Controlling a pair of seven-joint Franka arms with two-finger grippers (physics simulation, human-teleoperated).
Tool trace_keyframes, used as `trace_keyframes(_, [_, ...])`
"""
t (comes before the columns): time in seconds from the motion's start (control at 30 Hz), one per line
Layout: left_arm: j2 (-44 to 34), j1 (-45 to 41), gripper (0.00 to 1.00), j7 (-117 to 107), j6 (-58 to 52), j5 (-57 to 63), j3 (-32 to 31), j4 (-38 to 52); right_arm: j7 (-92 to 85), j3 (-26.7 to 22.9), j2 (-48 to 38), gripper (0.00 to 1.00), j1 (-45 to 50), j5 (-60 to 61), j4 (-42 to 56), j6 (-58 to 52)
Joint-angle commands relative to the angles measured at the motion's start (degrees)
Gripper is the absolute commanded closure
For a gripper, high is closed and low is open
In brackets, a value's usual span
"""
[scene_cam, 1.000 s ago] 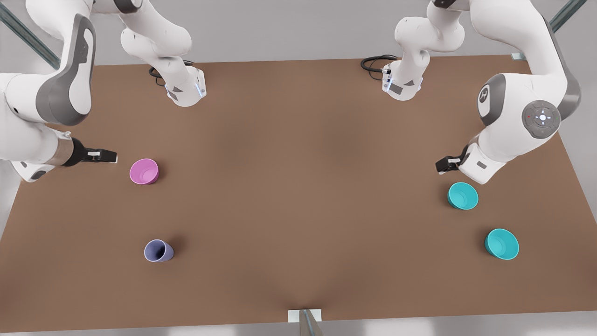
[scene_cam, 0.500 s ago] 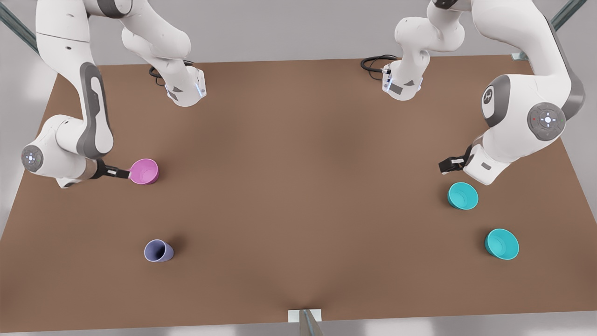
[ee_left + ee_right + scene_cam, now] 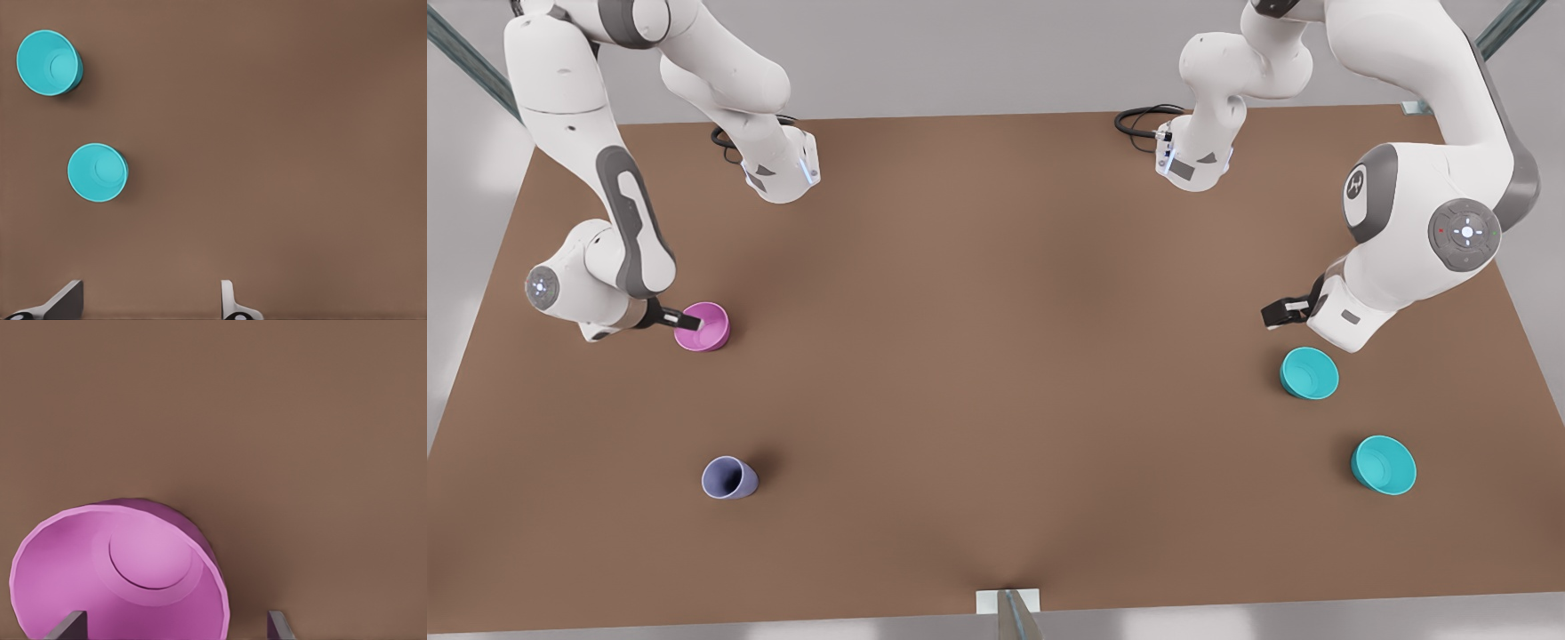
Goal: Stack the blue bowl on the pink bowl
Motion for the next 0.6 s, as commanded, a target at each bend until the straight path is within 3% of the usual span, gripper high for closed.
trace_keyframes(0.0, [-0.2, 0.0, 0.0, -0.3, -1.0, 0.1, 0.0, 0.0, -6.5, 0.0, 0.2, 0.0, -0.7, 0.3, -0.5, 3.4])
trace_keyframes(0.23, [-0.2, 0.0, 0.0, -0.3, -0.9, 0.1, -0.1, 0.1, -8.3, 0.3, 4.4, 0.02, -2.4, 1.0, 0.2, 4.7])
trace_keyframes(0.3, [-0.1, 0.0, 0.0, -0.2, -0.9, 0.1, -0.1, 0.1, -8.3, 0.6, 4.3, 0.49, -2.4, 1.1, 0.4, 4.3])
trace_keyframes(0.33, [0.0, 0.0, 0.0, -0.2, -0.9, 0.1, 0.0, 0.1, -8.2, 0.7, 4.4, 0.64, -2.4, 1.2, 0.5, 4.1])
trace_keyframes(0.43, [0.4, 1.0, 0.0, -0.2, -0.8, -0.1, 0.0, 0.1, -7.8, 1.0, 3.9, 0.79, -1.7, 3.3, 1.7, 2.3])
trace_keyframes(0.53, [1.1, 1.1, 0.0, -0.1, -0.7, 0.0, 0.0, 0.1, -9.5, 2.4, 3.5, 0.79, -0.2, 8.0, 4.2, -3.1])
trace_keyframes(0.57, [1.1, 1.1, 0.0, -0.1, -0.7, 0.1, 0.1, 0.1, -10.8, 5.8, 2.9, 0.79, -0.2, 11.6, 6.3, -6.9])
